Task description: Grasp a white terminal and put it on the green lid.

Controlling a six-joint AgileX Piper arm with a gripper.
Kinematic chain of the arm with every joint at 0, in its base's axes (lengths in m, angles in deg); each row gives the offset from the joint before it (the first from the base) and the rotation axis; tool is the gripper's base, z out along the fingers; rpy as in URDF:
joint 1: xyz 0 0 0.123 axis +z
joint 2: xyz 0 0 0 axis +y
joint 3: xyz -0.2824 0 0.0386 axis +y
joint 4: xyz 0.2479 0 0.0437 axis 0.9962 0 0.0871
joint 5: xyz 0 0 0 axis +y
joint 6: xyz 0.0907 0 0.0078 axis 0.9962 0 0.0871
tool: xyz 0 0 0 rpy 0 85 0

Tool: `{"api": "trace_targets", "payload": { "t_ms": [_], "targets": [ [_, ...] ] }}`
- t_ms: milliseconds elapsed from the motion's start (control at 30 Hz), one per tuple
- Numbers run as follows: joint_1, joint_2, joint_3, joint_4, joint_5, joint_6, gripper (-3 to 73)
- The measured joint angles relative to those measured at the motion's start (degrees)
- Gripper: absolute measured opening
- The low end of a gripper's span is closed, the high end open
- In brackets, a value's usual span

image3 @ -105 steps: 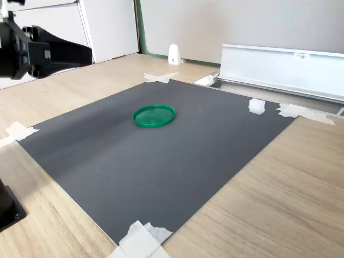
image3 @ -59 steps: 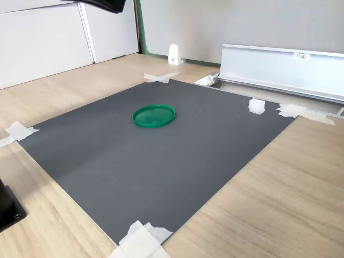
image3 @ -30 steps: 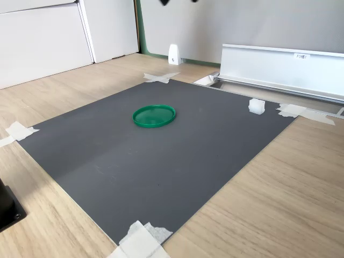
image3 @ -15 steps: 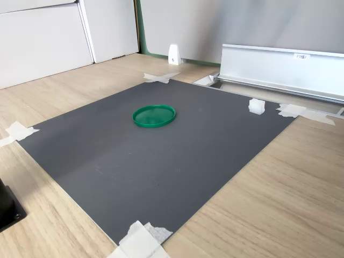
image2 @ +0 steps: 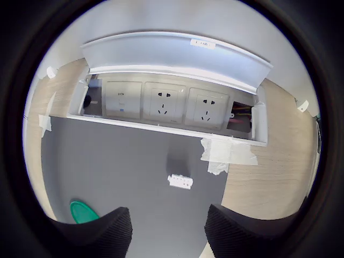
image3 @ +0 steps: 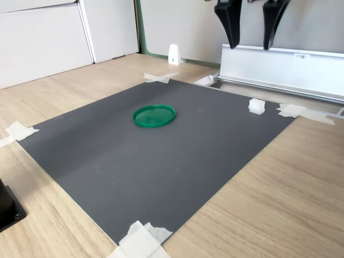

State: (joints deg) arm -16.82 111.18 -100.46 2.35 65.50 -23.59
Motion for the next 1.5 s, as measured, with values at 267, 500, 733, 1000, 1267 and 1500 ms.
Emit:
{"api": "trace_targets", "payload": {
  "t_ms": [267,500,733,1000,1267,1500],
  "targets": [
    [0.0,4.1,0.0,0.0,-2.2,0.1,58.3],
    [0.0,6.8,0.0,-1.0,-3.6,0.1,58.3],
    [0.0,9.0,-0.1,-1.8,-4.7,0.1,58.3],
    [0.0,11.9,-0.1,-1.8,-6.5,0.1,58.2],
    [0.0,12.7,-0.1,-1.2,-7.7,0.1,58.2],
    [0.0,13.7,-0.1,-0.3,-7.7,0.1,56.1]
  ]
}}
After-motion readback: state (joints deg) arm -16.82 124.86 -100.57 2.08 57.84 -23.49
